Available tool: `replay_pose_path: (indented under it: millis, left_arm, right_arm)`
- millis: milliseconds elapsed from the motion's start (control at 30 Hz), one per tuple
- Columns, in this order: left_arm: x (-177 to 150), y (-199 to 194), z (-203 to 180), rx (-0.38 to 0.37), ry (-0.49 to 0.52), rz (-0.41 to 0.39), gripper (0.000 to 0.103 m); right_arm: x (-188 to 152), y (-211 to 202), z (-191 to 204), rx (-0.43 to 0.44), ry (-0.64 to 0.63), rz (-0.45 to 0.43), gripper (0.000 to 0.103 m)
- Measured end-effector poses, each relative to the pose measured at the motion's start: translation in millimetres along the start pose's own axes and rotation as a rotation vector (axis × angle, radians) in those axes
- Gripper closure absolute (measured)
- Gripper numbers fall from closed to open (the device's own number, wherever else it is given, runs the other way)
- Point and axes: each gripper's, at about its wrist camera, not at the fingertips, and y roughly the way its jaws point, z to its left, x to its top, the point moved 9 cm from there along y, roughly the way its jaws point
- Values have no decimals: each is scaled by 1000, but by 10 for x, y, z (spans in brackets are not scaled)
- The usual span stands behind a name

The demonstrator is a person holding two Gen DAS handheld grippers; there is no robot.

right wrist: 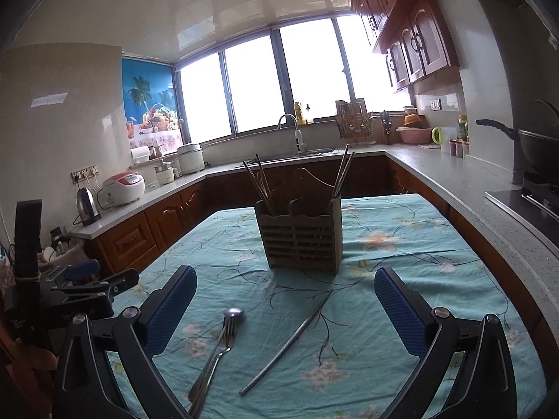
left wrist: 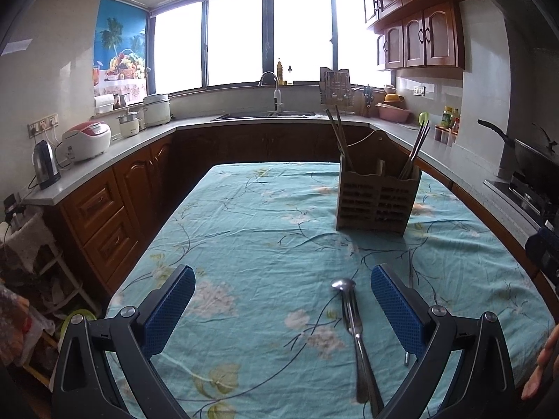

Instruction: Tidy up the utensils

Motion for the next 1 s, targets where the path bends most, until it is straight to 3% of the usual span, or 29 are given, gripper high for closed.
replay_pose_path:
  millis: [367,1000]
  left_arm:
    - [-177,-163,70,23,9,-37,1]
    - [-285,-262,132,37,21,-46,1]
  right_arm:
    - [-282,-80,79,-18,-47,-30,0]
    - [-328,-107,69,-40,-48,-16,0]
